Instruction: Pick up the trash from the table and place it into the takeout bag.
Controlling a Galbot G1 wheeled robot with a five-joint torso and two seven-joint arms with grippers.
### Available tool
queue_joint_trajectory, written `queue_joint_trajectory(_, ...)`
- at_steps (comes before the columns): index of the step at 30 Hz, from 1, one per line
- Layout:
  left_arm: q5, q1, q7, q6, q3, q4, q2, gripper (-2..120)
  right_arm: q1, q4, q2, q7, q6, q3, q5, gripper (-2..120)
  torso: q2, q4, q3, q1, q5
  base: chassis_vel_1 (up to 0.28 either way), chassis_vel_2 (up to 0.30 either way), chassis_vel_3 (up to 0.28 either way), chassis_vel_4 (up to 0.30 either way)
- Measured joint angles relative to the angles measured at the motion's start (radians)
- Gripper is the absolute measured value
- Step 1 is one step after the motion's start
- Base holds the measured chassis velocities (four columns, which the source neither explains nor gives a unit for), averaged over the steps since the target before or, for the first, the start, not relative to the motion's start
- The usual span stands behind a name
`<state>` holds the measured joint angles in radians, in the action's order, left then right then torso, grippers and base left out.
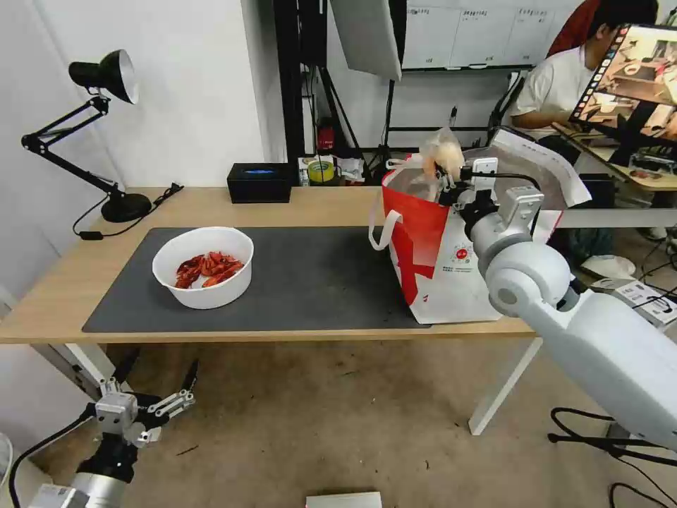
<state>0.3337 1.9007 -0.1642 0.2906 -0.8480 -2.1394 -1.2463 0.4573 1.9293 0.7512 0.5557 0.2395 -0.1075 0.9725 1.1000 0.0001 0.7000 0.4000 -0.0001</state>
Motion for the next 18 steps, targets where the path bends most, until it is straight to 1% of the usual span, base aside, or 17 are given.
queue_joint_trajectory(2, 0.0, 0.0, 0.001, 0.0, -0.002, 0.002, 0.002, 100, 0.0, 0.0, 0.0, 0.009, 0.003, 0.0, 0.007, 44, 0.0, 0.0, 0.0, 0.0, 0.0001, 0.0, 0.0, 0.0, 0.0)
queue_joint_trajectory(3, 0.0, 0.0, 0.001, 0.0, -0.002, 0.002, 0.002, 100, 0.0, 0.0, 0.0, 0.009, 0.003, 0.0, 0.007, 44, 0.0, 0.0, 0.0, 0.0, 0.0001, 0.0, 0.0, 0.0, 0.0)
queue_joint_trajectory(5, 0.0, 0.0, 0.001, 0.0, -0.003, 0.001, 0.004, 100, 0.003, 0.0, 0.0, 0.015, 0.006, -0.001, 0.012, 52, 0.0, 0.0, 0.0, 0.0, 0.0, 0.0, 0.0, 0.0, 0.0)
queue_joint_trajectory(7, 0.0, 0.0, 0.001, 0.0, -0.003, 0.001, 0.004, 100, 0.004, 0.0, 0.0, 0.015, 0.006, -0.001, 0.012, 52, 0.0, 0.0, 0.0, 0.0, 0.0, 0.0, 0.0, 0.0, 0.0)
queue_joint_trajectory(8, 0.0, 0.0, 0.001, 0.0, -0.003, 0.0, 0.006, 100, 0.006, 0.001, 0.0, 0.019, 0.008, -0.001, 0.015, 63, 0.0, 0.0, 0.0, 0.0, 0.0001, 0.0, 0.0, 0.0, 0.0)
queue_joint_trajectory(9, 0.0, 0.0, 0.001, 0.0, -0.003, 0.0, 0.006, 100, 0.006, 0.001, 0.0, 0.019, 0.008, -0.001, 0.015, 63, 0.0, 0.0, 0.0, 0.0, 0.0001, 0.0, 0.0, 0.0, 0.0)
queue_joint_trajectory(11, 0.0, -0.002, 0.001, 0.0, -0.003, -0.003, 0.009, 100, 0.008, 0.003, -0.001, 0.021, 0.011, -0.001, 0.016, 78, 0.0, 0.0, 0.0, 0.0, 0.0001, 0.0, 0.0, 0.0, 0.0)
queue_joint_trajectory(12, 0.0, -0.002, 0.001, 0.0, -0.003, -0.003, 0.009, 100, 0.008, 0.003, -0.001, 0.021, 0.011, -0.001, 0.016, 78, 0.0, 0.0, 0.0, 0.0, 0.0001, 0.0, 0.0, 0.0, 0.0)
queue_joint_trajectory(14, 0.001, -0.006, 0.001, -0.002, 0.001, -0.003, 0.009, 100, 0.009, 0.003, -0.003, 0.02, 0.012, -0.001, 0.018, 88, 0.0, -0.0001, 0.0, 0.0, 0.0, 0.0, 0.0, 0.0, 0.0)
queue_joint_trajectory(15, 0.001, -0.006, 0.001, -0.002, 0.001, -0.003, 0.009, 100, 0.009, 0.003, -0.003, 0.02, 0.012, -0.001, 0.018, 88, 0.0, -0.0001, 0.0, 0.0, 0.0, 0.0, 0.0, 0.0, 0.0)
queue_joint_trajectory(17, 0.0, -0.007, 0.001, -0.003, 0.005, -0.003, 0.008, 100, 0.009, 0.001, -0.003, 0.019, 0.012, -0.001, 0.021, 97, 0.0, 0.0, 0.0, 0.0, 0.0, 0.0, 0.0, 0.0, 0.0)
queue_joint_trajectory(18, 0.0, -0.007, 0.001, -0.003, 0.005, -0.003, 0.008, 100, 0.009, 0.001, -0.003, 0.019, 0.012, -0.001, 0.021, 97, 0.0, 0.0, 0.0, 0.0, 0.0, 0.0, 0.0, 0.0, 0.0)
